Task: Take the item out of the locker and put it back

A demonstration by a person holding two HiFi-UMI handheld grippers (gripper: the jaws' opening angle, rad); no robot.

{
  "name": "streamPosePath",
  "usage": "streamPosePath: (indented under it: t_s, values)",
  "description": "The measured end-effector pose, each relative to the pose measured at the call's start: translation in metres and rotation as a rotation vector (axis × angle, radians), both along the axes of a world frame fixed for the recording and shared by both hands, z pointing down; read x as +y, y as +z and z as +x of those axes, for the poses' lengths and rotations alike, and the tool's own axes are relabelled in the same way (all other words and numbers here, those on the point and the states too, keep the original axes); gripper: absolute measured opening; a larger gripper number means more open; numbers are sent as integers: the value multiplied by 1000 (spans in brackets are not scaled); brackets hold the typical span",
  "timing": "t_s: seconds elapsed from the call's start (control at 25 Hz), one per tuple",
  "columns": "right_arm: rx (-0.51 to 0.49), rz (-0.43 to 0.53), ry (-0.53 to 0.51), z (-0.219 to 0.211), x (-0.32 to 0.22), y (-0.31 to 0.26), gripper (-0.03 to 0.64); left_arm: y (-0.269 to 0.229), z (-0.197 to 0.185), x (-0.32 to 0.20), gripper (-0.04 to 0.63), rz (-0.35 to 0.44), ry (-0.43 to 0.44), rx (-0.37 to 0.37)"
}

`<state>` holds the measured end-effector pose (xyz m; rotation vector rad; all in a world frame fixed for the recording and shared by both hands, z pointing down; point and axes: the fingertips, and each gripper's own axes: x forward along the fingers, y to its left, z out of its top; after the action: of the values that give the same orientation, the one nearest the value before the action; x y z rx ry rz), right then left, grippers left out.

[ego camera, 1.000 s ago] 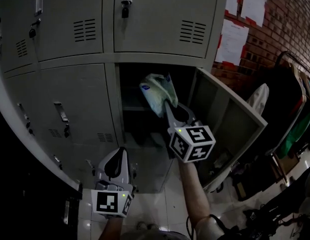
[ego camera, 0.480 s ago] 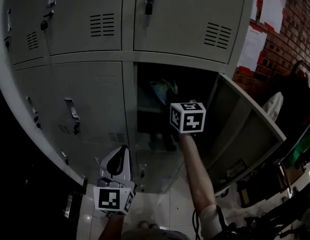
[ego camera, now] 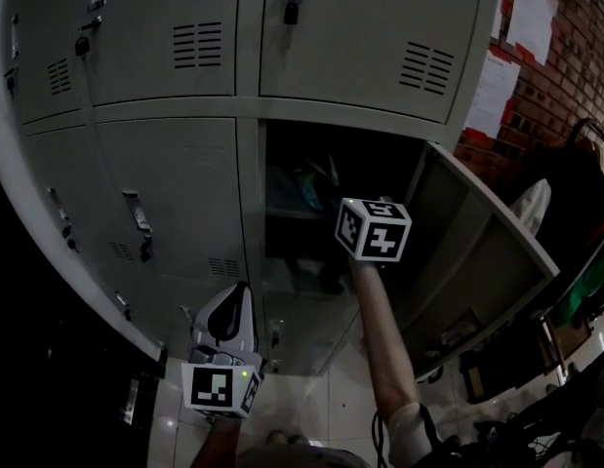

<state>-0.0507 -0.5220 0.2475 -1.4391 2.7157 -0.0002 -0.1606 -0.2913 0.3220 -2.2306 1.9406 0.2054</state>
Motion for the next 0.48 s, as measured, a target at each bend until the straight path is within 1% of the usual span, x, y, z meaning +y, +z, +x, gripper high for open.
streamPosePath:
  t_s: [0.24, 0.32, 0.36, 0.4, 0.48]
  values:
    - [2, -1, -1, 5, 6, 1, 394, -1, 10, 1, 5, 5, 27, 0]
    - [-11, 14, -38, 3, 15, -3, 391, -2, 10, 3, 5, 7, 30, 1]
    - [-20, 39, -72, 0, 25, -7, 271, -3, 10, 4, 5, 8, 30, 2]
    - [-31, 75, -108, -2, 38, -13, 11, -3, 10, 6, 5, 9, 29, 2]
    - [-51, 151, -146, -1, 70, -22, 3, -4, 9, 10, 5, 11, 26, 2]
